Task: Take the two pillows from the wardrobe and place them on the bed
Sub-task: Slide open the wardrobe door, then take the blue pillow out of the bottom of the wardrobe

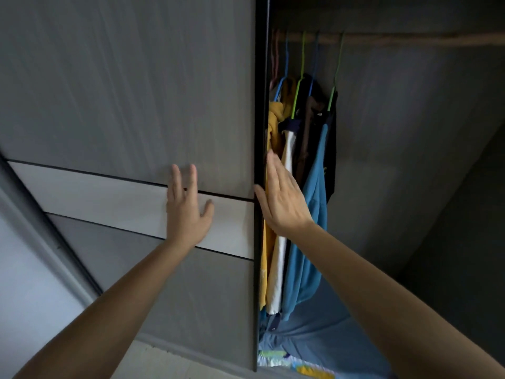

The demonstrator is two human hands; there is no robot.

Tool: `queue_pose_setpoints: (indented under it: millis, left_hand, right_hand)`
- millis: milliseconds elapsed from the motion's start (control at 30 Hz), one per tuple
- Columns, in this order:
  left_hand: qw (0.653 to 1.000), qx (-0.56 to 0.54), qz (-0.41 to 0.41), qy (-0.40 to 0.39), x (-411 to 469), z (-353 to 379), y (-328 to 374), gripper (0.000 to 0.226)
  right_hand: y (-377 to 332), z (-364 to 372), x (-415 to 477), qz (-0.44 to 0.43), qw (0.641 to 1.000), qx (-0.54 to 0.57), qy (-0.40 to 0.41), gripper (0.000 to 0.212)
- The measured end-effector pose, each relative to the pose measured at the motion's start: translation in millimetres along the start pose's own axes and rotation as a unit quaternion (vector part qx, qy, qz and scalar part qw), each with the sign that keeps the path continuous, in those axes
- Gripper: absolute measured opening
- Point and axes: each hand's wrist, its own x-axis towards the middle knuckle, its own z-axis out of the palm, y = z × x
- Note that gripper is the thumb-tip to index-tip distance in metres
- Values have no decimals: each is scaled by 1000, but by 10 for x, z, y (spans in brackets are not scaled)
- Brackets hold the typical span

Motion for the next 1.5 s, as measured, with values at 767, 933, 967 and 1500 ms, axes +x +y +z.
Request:
queue_pose_setpoints:
  millis: [767, 933, 967, 1500]
  left_hand:
    - [854, -28, 335, -397, -1777, 2530, 1782, 60]
    - [862, 11, 292, -415, -2010, 3041, 1934, 61]
    - [864, 21, 279, -418, -2061, 3141, 1925, 61]
    - [849, 132, 82, -505, -3319, 5201, 847, 60]
  right_hand:
    - [1475, -1317, -3896, 343, 860, -260, -274, 71]
    - [2053, -1053, -4152, 353, 870, -198, -281, 70]
    - [2180, -944, -4207, 354, 873, -176, -284, 70]
    - [3411, 1374, -5536, 393, 833, -26, -388, 69]
